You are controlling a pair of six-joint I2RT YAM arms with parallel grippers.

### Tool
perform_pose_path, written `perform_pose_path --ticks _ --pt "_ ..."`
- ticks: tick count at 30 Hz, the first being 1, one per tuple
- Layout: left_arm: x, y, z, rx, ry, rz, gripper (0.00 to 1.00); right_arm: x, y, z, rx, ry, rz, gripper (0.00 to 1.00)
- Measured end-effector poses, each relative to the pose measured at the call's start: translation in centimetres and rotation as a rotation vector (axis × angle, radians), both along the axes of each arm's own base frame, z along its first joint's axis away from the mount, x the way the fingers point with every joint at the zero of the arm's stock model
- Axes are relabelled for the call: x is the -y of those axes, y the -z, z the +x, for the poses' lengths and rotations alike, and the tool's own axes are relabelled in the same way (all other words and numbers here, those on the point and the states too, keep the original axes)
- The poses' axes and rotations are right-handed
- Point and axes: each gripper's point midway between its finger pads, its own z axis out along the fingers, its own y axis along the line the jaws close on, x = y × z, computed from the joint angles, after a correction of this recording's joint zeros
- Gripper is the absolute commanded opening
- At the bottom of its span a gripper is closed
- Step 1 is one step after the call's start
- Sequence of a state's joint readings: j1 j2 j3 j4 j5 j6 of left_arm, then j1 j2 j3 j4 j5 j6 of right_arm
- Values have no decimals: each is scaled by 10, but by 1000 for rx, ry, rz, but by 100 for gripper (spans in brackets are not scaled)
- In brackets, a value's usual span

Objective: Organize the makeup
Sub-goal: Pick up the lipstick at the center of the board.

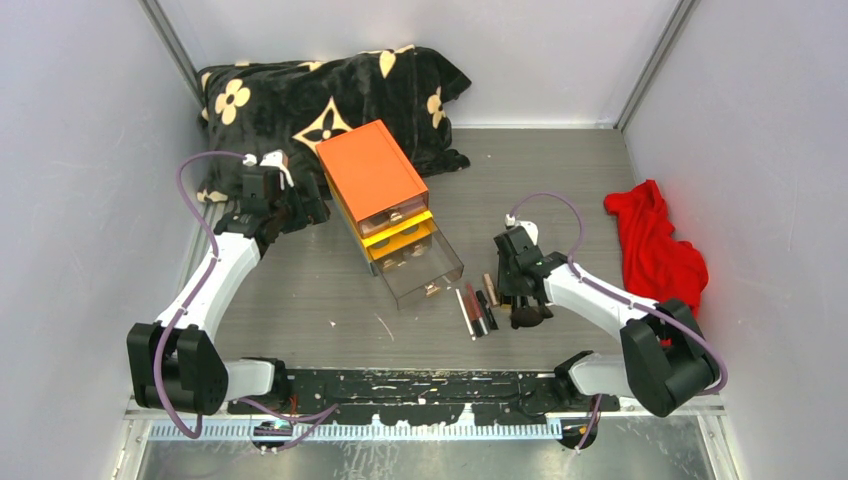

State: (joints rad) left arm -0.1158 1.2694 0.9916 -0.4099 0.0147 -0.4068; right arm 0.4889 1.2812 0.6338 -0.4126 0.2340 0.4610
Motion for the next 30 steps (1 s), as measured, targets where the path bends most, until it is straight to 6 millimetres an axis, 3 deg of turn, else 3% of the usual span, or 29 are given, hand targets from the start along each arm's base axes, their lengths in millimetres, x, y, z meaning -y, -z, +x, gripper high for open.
perform_pose_path --ticks 5,9,12,14,20,24,27,30 --pt "0 0 0 0 0 0 100 0 1 0 -2 0 -1 21" --pt "0 1 0 -1 0 0 100 -1 2 2 -7 0 -5 11" --pt "0 1 0 -1 0 0 100 -4 2 7 -5 1 -4 13" --pt "0 2 -1 -4 0 0 100 -5 2 11 -2 2 -5 1" --pt "0 4 -2 -8 0 1 100 -6 1 16 10 9 -5 1" --pt "0 4 -2 -8 0 1 100 -2 -3 10 -23 2 -31 1" --pt "0 4 -2 -8 0 0 100 -2 -26 14 -25 -24 -52 1" --pt "0 4 -2 -8 0 0 100 -13 -72 36 44 -63 -39 1"
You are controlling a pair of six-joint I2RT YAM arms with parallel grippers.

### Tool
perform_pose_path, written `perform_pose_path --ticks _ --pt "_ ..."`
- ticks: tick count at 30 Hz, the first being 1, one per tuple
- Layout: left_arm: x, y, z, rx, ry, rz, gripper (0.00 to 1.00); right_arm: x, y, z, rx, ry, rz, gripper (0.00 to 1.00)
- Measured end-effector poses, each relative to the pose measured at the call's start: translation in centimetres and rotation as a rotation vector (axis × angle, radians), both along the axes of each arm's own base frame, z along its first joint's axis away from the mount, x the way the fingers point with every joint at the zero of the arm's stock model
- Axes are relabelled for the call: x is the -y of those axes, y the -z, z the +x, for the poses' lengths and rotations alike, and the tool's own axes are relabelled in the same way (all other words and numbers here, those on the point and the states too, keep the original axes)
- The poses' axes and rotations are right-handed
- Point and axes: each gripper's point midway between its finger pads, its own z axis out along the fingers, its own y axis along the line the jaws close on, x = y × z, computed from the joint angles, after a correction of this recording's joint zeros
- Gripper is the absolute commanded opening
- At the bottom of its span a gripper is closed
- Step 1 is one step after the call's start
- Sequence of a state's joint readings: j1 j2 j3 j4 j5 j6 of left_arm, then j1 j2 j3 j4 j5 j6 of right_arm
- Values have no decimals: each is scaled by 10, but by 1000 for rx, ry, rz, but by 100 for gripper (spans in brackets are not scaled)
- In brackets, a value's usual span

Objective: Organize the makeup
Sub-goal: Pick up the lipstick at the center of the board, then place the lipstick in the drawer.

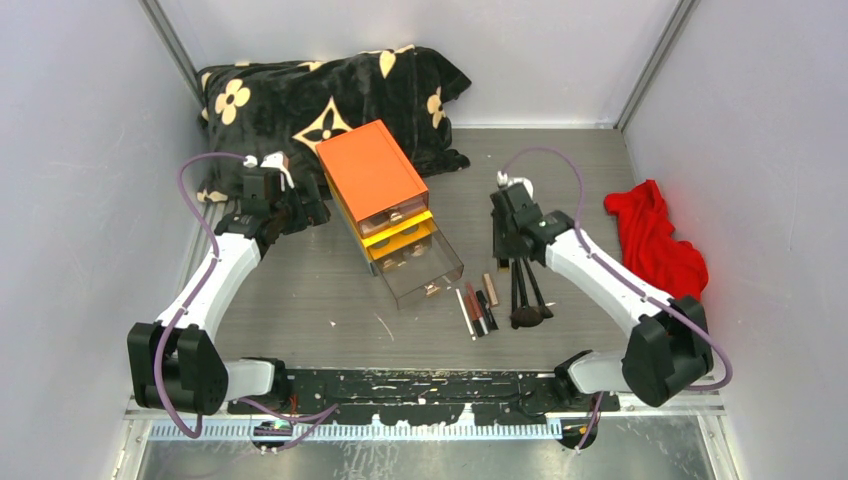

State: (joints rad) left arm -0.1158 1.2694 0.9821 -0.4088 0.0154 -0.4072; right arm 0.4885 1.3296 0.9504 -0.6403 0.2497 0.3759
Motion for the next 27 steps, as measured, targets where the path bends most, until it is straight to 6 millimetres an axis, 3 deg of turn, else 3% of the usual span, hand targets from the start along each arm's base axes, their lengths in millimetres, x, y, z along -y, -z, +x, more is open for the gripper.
perform_pose_path --ticks 6,9,17,27 --pt "0 2 -1 -4 0 0 100 -27 -100 38 175 -91 86 1" --pt "0 2 -1 -5 -1 -1 100 -39 -120 44 199 -136 127 1" --pt "0 2 -1 -5 -2 -2 100 -74 -100 39 91 -257 217 1" --pt "1 1 0 -1 0 -5 100 -118 -106 21 97 -400 291 1"
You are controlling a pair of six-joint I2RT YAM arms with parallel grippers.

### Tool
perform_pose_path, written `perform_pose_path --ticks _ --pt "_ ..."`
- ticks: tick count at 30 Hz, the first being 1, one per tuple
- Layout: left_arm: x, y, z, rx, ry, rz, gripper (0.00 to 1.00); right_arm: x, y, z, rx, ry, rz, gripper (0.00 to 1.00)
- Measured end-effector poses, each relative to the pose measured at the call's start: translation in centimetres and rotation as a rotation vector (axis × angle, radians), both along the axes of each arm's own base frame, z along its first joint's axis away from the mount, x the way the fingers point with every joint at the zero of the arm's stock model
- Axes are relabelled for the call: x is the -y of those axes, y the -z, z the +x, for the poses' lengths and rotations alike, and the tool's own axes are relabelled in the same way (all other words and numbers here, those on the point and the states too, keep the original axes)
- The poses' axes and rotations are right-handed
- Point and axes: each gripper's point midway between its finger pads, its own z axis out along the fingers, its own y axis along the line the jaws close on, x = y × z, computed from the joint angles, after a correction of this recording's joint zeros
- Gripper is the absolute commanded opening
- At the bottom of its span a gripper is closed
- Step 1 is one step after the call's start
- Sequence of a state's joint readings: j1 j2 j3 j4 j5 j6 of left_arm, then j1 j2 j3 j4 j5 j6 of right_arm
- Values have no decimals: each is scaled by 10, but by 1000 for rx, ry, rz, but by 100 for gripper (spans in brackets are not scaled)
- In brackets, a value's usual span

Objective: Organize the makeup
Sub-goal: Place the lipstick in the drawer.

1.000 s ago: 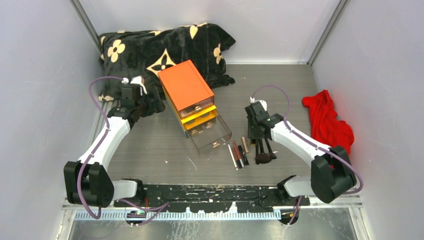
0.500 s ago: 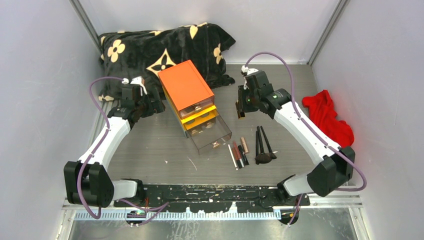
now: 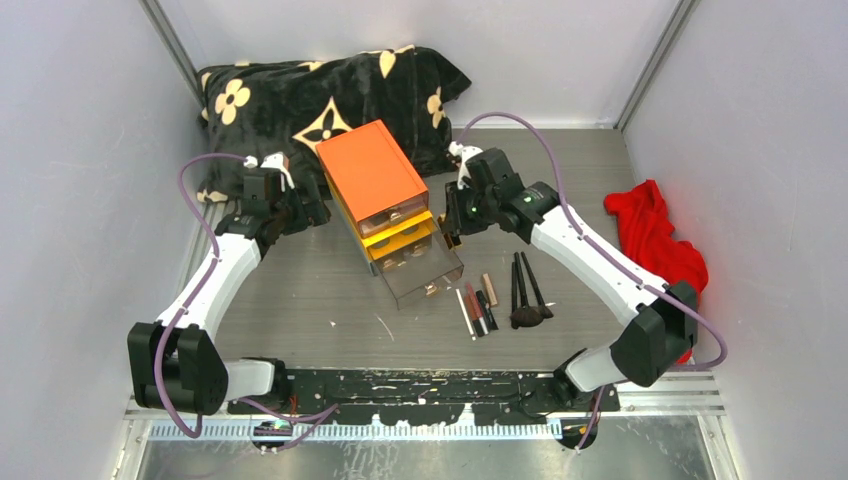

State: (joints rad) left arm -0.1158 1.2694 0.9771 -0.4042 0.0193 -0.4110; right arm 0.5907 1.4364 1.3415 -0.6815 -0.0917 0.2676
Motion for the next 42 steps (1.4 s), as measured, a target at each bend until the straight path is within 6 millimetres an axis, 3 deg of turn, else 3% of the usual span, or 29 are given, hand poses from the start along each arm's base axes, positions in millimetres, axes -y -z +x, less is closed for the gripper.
perform_pose_path --ticks 10,18,31,34,42 --pt "0 0 0 2 0 0 100 -34 14 -17 -9 -86 -28 5" --pt "0 0 0 0 0 0 100 -32 23 -17 -4 -66 -58 14" --pt "0 1 0 -1 1 2 100 -30 57 -27 -46 -66 -139 15" --pt "0 1 0 -1 2 2 100 -30 57 -28 -40 -65 -146 35" --pt "0 1 0 -1 2 3 100 -28 60 -26 -35 -46 -159 60"
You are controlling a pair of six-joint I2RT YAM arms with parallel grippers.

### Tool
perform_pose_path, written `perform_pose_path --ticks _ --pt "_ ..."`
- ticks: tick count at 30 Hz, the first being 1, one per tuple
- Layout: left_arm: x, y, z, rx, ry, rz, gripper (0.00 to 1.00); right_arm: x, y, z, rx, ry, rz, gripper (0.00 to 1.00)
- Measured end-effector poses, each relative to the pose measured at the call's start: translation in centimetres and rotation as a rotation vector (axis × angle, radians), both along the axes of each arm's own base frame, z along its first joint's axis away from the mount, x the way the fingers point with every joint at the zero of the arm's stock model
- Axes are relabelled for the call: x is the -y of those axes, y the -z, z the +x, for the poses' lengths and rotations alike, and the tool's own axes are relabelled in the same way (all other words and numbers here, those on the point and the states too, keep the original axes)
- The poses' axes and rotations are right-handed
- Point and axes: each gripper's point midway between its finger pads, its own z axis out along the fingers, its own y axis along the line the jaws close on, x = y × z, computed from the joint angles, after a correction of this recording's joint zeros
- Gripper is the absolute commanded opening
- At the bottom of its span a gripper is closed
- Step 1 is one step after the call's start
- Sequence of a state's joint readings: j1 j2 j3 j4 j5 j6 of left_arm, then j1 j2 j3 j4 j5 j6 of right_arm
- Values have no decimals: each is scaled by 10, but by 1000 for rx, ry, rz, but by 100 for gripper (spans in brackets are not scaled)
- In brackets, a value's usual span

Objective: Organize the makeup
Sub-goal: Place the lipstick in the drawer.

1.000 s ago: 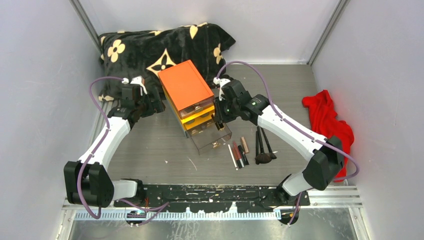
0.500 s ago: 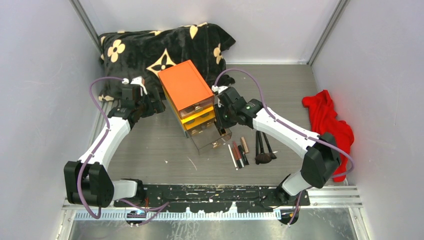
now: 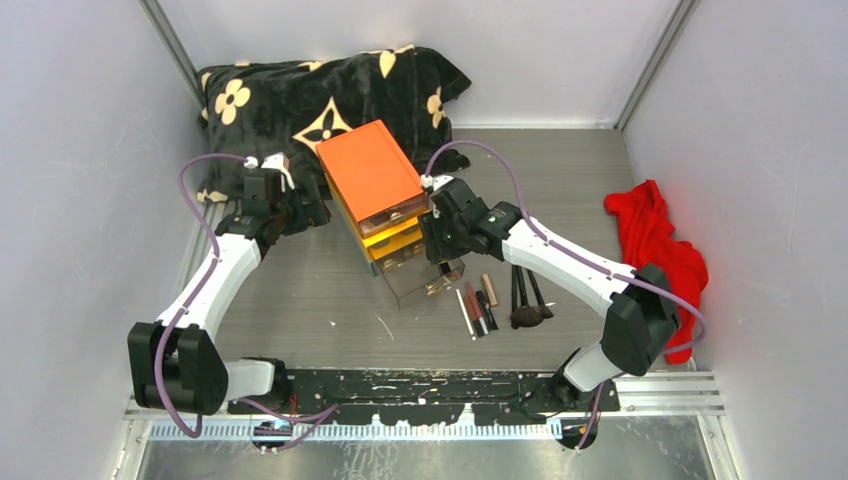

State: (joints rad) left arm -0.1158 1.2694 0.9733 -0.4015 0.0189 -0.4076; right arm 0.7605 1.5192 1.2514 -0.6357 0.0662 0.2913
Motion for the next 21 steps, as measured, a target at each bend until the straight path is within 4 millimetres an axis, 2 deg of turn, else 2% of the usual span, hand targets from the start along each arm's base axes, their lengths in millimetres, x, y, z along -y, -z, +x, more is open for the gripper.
perform_pose_path --ticks 11,14,16,19,21 --pt "0 0 0 0 1 2 100 -3 -5 -1 24 -6 10 58" --pt "0 0 0 0 2 4 100 1 -22 -1 64 3 36 58" --pt "0 0 0 1 2 4 100 6 -40 -1 111 17 59 60" --pt "0 0 0 0 2 5 100 21 -69 -1 199 61 86 61" --pt "0 0 0 0 3 4 100 32 -81 -1 246 96 87 61"
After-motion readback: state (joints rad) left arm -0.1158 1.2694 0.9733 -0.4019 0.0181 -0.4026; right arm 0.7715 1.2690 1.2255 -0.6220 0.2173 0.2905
